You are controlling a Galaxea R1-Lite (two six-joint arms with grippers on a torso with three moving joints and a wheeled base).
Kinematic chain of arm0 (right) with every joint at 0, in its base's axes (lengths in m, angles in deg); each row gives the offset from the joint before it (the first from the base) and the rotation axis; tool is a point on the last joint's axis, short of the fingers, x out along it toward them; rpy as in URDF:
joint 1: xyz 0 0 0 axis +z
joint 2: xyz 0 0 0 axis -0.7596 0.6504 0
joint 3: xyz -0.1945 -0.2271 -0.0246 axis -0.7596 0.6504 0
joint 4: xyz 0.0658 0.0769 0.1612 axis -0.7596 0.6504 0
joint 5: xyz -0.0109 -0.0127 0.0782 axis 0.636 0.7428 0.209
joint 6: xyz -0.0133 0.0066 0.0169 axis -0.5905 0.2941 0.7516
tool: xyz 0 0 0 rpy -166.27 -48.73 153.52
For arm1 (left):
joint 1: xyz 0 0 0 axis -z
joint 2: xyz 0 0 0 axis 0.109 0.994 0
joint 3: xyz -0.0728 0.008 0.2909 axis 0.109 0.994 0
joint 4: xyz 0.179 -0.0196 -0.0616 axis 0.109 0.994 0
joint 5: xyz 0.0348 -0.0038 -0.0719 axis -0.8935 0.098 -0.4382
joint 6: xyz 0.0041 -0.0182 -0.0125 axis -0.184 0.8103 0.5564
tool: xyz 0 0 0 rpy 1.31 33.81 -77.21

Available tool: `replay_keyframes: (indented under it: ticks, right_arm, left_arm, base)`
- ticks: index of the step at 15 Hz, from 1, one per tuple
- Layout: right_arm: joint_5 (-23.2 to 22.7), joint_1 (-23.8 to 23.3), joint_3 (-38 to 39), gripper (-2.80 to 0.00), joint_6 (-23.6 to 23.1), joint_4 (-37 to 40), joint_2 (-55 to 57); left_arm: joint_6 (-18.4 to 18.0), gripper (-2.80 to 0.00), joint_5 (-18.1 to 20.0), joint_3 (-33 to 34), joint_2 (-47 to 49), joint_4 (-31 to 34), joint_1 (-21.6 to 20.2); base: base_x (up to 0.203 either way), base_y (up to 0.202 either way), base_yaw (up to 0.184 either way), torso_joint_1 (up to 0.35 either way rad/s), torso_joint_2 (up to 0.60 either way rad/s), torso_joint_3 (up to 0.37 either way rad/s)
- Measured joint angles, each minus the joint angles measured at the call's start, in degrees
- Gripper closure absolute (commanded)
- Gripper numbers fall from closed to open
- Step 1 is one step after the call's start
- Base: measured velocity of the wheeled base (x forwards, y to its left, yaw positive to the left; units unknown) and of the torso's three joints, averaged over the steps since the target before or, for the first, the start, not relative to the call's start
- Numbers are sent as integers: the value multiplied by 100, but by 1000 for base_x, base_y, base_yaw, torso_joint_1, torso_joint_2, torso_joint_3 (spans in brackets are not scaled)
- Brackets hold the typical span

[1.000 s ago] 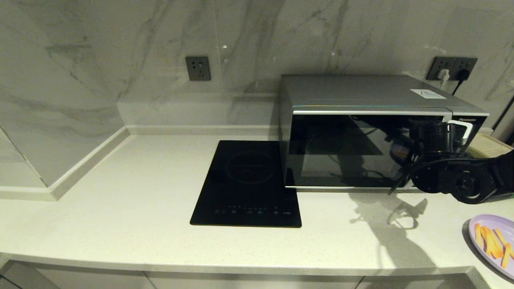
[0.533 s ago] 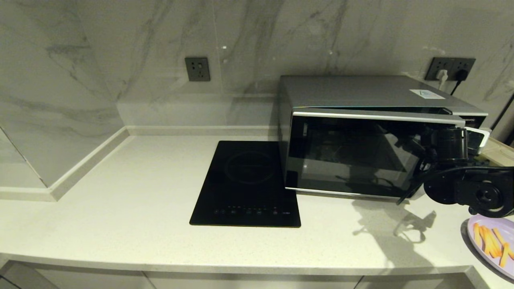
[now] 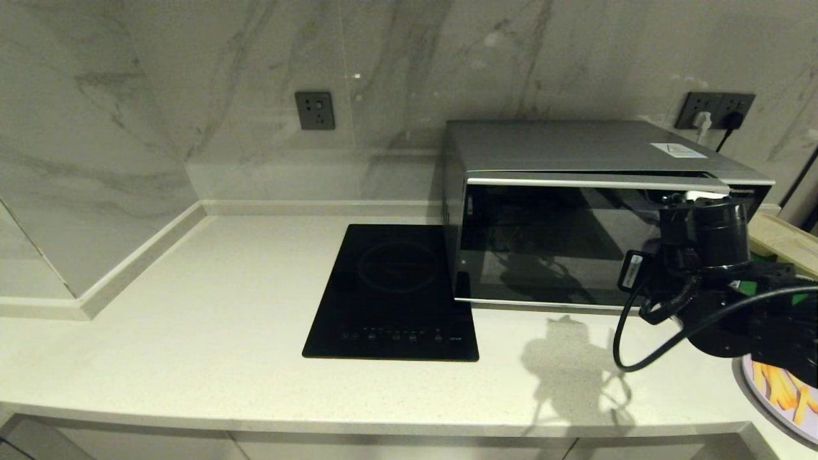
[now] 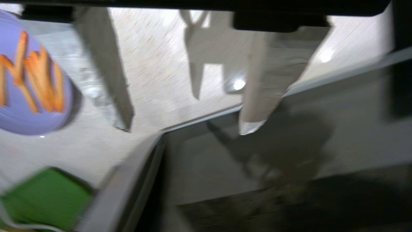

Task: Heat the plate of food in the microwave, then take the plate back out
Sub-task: Open the microwave oven

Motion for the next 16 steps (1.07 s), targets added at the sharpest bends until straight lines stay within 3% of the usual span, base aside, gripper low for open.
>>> replay_keyframes:
  ticks: [2,5,7,11,16]
  right_arm:
    - [-180,342,-264,0,-20,811,-594]
    - [-483,373,-1493,0,-7,2364,-1158]
    - [-560,-18,-2482,0,-11,3110,-1147]
    - [-722,-856,-3987,0,12,3828,-330]
    - [-1007,-1252,-5319,0,113,4321,739]
  left_arm:
    - [0,0,1,0,0,-5,0]
    - [3,0,4,0,0,-2,-2]
    - [0,0,1,0,0,-5,-2]
    - [-1,0,1,0,0,-5,-2]
    - [-1,0,0,0,0,-6,-2]
  base:
    - [0,0,0,0,0,0]
    - [0,0,0,0,0,0]
    - [0,0,0,0,0,0]
    - [0,0,0,0,0,0]
    - [0,0,0,0,0,0]
